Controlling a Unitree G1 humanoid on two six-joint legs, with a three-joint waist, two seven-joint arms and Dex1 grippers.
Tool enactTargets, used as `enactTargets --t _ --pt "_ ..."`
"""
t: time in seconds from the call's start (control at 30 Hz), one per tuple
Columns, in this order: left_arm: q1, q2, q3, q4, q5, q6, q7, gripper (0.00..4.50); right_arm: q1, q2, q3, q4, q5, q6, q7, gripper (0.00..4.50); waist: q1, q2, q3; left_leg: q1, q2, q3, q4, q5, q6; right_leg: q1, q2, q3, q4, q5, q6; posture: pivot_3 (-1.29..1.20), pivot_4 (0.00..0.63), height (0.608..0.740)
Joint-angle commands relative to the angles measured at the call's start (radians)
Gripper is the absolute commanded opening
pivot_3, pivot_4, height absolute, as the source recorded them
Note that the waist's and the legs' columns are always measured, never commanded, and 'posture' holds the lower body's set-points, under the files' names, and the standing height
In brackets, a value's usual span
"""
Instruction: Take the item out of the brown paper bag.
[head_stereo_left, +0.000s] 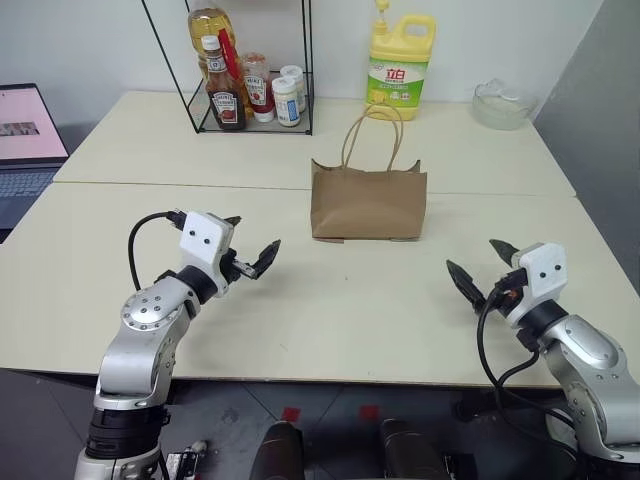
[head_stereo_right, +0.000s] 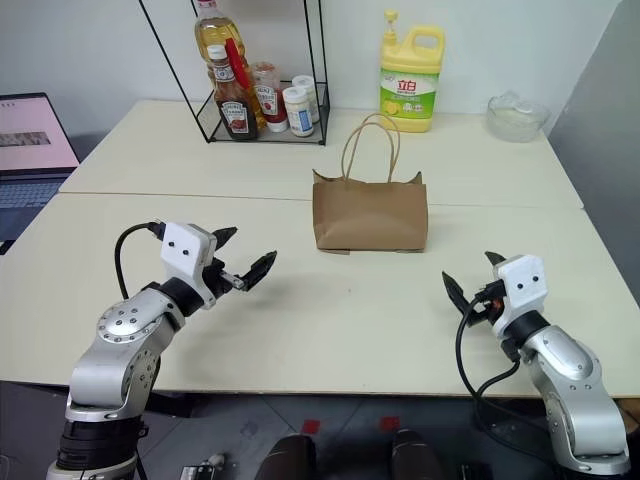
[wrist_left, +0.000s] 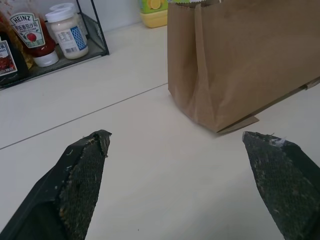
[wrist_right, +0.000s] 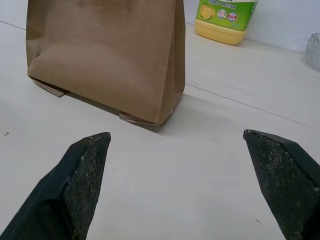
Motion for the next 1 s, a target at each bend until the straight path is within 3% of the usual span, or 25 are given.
enactTargets --t 0.03,1.0 --pt "-0.002 -0.003 0.004 -0.035 -0.034 0.008 -0.015 4.5 -0.003 -0.001 -0.027 -0.02 0.007 -0.029 -0.001 4.47 0.0 0.0 0.0 0.0 0.0 0.0 0.0 0.0 0.0 0.0 0.0 0.0 0.0 0.0 0.0 0.0 0.15 0.74" --pt "-0.004 0.05 -0.008 -0.081 -0.068 0.064 -0.072 4.5 -0.028 -0.008 -0.019 -0.012 0.005 -0.01 -0.002 4.47 0.0 0.0 0.0 0.0 0.0 0.0 0.0 0.0 0.0 0.0 0.0 0.0 0.0 0.0 0.0 0.0 0.15 0.74"
